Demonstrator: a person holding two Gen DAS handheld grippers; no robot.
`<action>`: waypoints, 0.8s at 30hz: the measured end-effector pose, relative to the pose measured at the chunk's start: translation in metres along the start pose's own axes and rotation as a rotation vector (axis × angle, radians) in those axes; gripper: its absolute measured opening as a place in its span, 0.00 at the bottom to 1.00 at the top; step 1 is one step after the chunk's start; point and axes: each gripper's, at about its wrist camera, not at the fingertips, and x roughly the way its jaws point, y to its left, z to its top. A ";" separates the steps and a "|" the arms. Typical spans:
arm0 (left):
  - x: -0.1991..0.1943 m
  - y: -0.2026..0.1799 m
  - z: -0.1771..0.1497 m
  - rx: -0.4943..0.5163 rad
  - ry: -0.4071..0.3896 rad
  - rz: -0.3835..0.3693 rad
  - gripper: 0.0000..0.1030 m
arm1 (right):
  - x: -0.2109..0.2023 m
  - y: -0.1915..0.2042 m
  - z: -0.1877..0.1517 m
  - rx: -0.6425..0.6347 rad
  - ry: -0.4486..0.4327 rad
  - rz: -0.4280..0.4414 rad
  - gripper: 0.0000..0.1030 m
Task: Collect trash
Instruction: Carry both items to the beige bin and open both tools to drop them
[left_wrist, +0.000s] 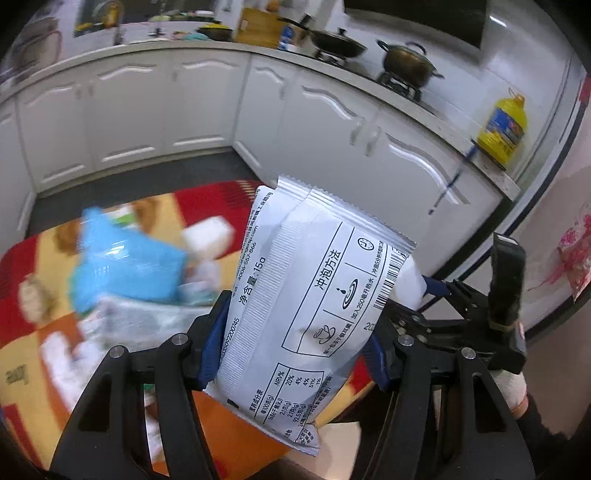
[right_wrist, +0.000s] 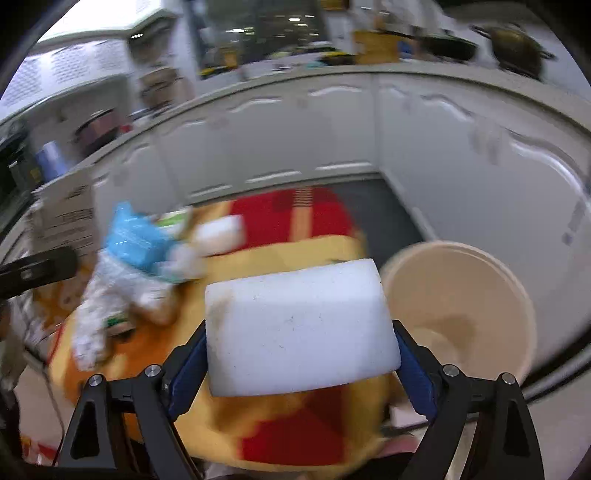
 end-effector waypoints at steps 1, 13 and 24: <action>0.009 -0.009 0.004 0.011 0.007 -0.004 0.60 | 0.001 -0.014 -0.001 0.018 0.004 -0.038 0.86; 0.132 -0.083 0.059 0.014 0.092 -0.036 0.60 | 0.018 -0.129 0.002 0.202 0.060 -0.204 0.87; 0.186 -0.098 0.071 -0.043 0.145 -0.179 0.74 | 0.031 -0.164 -0.013 0.309 0.077 -0.194 0.92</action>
